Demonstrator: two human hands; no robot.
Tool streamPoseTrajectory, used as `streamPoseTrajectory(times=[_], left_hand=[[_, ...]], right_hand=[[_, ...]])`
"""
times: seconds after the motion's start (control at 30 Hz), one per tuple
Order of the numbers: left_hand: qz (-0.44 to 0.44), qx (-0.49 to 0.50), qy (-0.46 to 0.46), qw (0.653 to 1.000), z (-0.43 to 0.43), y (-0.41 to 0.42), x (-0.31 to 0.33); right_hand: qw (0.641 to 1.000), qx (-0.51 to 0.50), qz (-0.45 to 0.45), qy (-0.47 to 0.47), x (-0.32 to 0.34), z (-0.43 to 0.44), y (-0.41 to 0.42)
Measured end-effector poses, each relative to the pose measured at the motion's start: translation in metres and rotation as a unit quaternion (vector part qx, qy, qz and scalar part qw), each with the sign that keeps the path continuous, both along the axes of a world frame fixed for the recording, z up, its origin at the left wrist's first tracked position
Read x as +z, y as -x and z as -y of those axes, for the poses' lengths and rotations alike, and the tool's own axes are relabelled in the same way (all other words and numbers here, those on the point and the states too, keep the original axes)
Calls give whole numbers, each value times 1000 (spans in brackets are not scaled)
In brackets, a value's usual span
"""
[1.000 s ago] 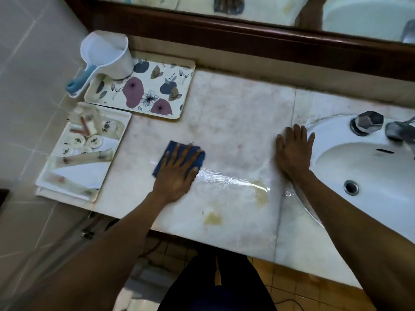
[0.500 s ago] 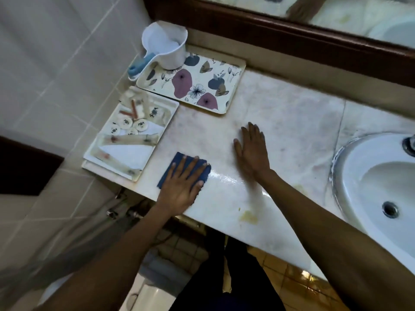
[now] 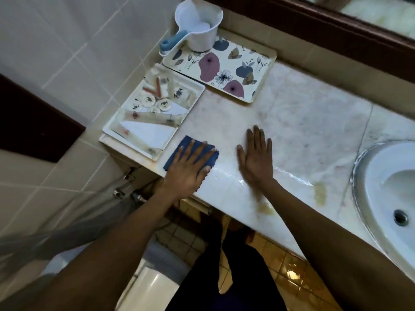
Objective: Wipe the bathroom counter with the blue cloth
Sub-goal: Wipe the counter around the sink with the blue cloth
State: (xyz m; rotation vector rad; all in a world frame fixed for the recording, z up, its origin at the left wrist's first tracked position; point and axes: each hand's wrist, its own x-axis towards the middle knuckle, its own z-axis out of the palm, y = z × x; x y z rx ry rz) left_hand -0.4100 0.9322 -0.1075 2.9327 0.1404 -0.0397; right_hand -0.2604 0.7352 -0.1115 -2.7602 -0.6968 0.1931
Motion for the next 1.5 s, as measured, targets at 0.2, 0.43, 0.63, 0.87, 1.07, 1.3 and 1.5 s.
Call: streamPoseTrajectory(times=[0.2, 0.43, 0.63, 0.87, 1.07, 1.3, 1.5], left_hand=[[-11, 78, 9, 997, -25, -12, 2], [-14, -3, 13, 1000, 62, -5, 3], [-35, -38, -5, 999, 10, 29, 4], [-32, 214, 59, 975, 97, -46, 4], [-11, -72, 34, 997, 139, -5, 2], [-16, 113, 56, 992, 185, -37, 8], [-31, -58, 49, 997, 274, -14, 5]], right_hand=[[1000, -13, 2, 5, 0, -2, 4], [1000, 0, -4, -17, 0, 4, 0], [999, 17, -11, -36, 4, 13, 3], [994, 64, -69, -64, 21, 57, 2], [995, -54, -20, -83, 41, 169, -19], [986, -167, 11, -8, 39, 305, -8], [966, -251, -66, -24, 31, 353, 17]])
